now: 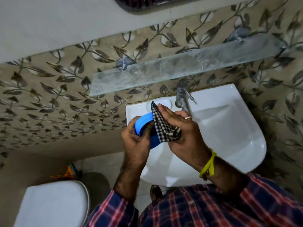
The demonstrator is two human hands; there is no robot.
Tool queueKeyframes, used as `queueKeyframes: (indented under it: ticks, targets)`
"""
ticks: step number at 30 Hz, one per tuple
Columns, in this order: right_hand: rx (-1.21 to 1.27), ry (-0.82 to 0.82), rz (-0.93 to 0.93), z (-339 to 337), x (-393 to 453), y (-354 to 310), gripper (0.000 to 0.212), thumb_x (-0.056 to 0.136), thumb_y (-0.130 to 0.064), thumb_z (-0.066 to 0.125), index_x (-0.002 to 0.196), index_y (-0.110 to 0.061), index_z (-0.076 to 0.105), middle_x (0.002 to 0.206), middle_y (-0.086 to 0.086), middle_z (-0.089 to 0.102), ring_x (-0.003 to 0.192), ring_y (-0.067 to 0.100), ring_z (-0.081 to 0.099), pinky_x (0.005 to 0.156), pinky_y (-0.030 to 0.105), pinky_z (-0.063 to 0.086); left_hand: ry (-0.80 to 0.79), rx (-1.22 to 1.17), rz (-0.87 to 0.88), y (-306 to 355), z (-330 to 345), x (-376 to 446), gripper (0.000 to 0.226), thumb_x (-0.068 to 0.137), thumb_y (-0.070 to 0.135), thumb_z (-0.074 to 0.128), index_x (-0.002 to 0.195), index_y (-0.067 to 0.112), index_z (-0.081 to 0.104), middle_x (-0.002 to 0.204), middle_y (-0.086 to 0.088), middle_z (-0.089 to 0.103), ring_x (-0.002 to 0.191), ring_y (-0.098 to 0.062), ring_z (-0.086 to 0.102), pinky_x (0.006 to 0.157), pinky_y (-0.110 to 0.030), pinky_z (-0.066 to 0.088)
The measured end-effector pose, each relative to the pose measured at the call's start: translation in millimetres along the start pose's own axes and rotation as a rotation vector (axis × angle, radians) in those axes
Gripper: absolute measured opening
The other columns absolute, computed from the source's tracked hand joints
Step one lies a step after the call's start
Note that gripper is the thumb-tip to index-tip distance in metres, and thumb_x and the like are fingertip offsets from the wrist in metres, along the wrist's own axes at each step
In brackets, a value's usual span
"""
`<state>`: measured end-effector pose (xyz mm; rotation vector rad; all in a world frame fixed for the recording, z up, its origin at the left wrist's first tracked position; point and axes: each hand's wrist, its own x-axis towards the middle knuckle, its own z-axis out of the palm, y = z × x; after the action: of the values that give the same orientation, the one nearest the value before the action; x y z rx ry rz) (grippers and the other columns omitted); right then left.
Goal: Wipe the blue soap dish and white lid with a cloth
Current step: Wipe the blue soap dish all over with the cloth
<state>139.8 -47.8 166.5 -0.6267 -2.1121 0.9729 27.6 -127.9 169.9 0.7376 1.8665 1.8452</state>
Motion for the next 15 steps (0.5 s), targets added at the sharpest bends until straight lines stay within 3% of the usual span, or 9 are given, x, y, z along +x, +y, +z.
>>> queueKeyframes:
  ticks: [3,5,7,10,12,15]
  targets:
    - [0.021,0.057,-0.018,-3,-5,-2,0.07,0.07,0.007,0.069,0.136,-0.007,0.055,0.135,0.006,0.061,0.102,0.021,0.056,0.096,0.023,0.048,-0.019,-0.045,0.007,4,1,-2,0.029,0.086,-0.006,0.068,0.089,0.023,0.069,0.076,0.015,0.074,0.072,0.0,0.068,0.068,-0.016,0.054]
    - [0.106,0.12,0.106,-5,0,0,0.068,0.067,0.011,0.069,0.13,-0.012,0.061,0.114,0.01,0.068,0.098,0.025,0.063,0.091,0.029,0.053,-0.057,-0.069,-0.016,4,7,-6,0.03,0.087,-0.007,0.068,0.086,0.023,0.07,0.074,0.015,0.072,0.07,-0.001,0.066,0.067,-0.017,0.054]
    - [0.098,0.143,0.121,-6,8,2,0.066,0.066,0.015,0.069,0.126,-0.012,0.065,0.106,0.001,0.068,0.095,0.027,0.064,0.09,0.027,0.053,-0.108,-0.029,-0.018,2,7,-3,0.032,0.086,-0.005,0.071,0.083,0.027,0.072,0.075,0.013,0.071,0.071,-0.004,0.064,0.069,-0.021,0.054]
    - [-0.107,0.117,-0.118,-10,7,6,0.046,0.076,0.003,0.074,0.121,-0.006,0.068,0.118,-0.001,0.07,0.094,0.031,0.062,0.087,0.033,0.052,-0.256,0.322,0.06,5,-1,13,0.026,0.076,0.001,0.071,0.08,0.026,0.071,0.078,0.011,0.072,0.073,-0.01,0.065,0.068,-0.031,0.055]
    - [-0.149,0.113,-0.15,-10,8,8,0.041,0.081,-0.007,0.074,0.121,-0.005,0.068,0.123,0.003,0.068,0.094,0.03,0.059,0.086,0.035,0.051,-0.3,0.596,0.108,10,-1,19,0.02,0.071,0.008,0.067,0.082,0.024,0.07,0.078,0.009,0.072,0.076,-0.014,0.067,0.067,-0.035,0.058]
    - [-0.124,0.101,-0.145,-4,7,5,0.046,0.08,-0.009,0.068,0.126,-0.006,0.064,0.13,0.003,0.065,0.094,0.029,0.057,0.088,0.034,0.049,-0.279,0.643,0.094,14,3,22,0.017,0.072,0.009,0.067,0.078,0.025,0.069,0.07,0.01,0.07,0.069,-0.013,0.065,0.061,-0.034,0.055]
